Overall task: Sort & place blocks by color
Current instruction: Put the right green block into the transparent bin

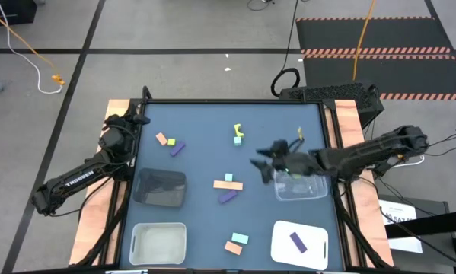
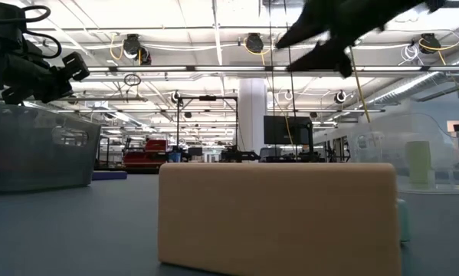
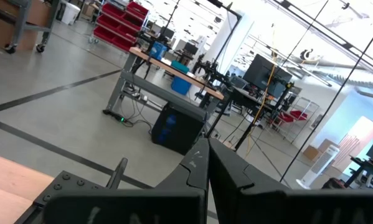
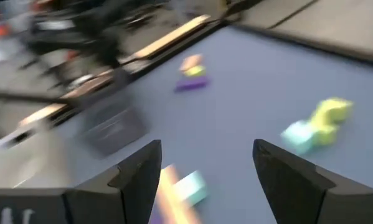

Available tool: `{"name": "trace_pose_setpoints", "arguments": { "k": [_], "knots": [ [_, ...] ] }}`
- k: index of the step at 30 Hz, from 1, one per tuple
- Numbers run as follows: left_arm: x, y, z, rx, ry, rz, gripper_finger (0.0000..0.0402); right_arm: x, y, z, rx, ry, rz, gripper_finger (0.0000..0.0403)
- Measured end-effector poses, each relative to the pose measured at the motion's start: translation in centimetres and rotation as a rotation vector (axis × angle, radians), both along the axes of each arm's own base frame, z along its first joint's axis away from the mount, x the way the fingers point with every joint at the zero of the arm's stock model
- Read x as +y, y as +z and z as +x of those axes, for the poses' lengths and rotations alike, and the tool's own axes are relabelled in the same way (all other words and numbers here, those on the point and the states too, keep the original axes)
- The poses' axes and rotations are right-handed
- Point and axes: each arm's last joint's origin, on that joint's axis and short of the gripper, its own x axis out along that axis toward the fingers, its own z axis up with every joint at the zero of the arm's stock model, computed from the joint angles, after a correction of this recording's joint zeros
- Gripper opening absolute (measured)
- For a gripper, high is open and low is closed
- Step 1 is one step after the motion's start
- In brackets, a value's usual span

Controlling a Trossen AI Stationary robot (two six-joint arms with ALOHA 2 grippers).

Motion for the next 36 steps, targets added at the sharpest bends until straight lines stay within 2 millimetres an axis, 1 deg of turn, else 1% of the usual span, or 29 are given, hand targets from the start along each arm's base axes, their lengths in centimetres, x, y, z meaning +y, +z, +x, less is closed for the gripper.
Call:
{"name": "trace_pose_setpoints", "arguments": {
  "k": [4, 7, 12, 15, 19, 24, 26, 29, 33, 36],
  "knots": [
    [0.0, 0.0, 0.0, 0.0, 0.0, 0.0, 0.001, -3.3, -1.9, 2.6, -0.002, -0.007, 0.009, 0.0242],
    [0.0, 0.0, 0.0, 0.0, 0.0, 0.0, 0.001, -5.5, -3.5, 4.2, -0.032, -0.069, 0.028, 0.0242],
    [0.0, 0.0, 0.0, 0.001, 0.0, -0.001, 0.001, -8.9, -6.6, 5.6, -0.061, -0.216, 0.111, 0.0242],
    [0.0, 0.0, 0.0, 0.001, 0.0, -0.001, 0.001, -10.3, -8.1, 6.1, -0.048, -0.27, 0.138, 0.0242],
    [0.0, 0.0, 0.0, 0.001, 0.0, 0.0, 0.001, -11.6, -8.3, 8.0, 0.044, -0.278, 0.098, 0.0242],
    [0.0, 0.0, 0.0, 0.001, 0.0, 0.0, 0.001, -13.2, -8.2, 10.3, 0.26, -0.311, 0.086, 0.0242],
    [0.0, 0.0, 0.0, 0.0, 0.0, 0.0, 0.001, -13.9, -8.3, 10.7, 0.316, -0.367, 0.09, 0.0242],
    [0.0, 0.0, 0.0, 0.0, 0.0, 0.0, 0.001, -14.9, -8.4, 11.4, 0.319, -0.39, 0.098, 0.0242],
    [0.0, 0.0, 0.0, 0.001, 0.0, 0.0, 0.001, -15.6, -9.0, 11.9, 0.334, -0.378, 0.07, 0.0242],
    [0.0, 0.0, 0.0, 0.001, 0.0, 0.0, 0.001, -15.8, -10.0, 11.9, 0.367, -0.378, 0.068, 0.0236]
  ]
}}
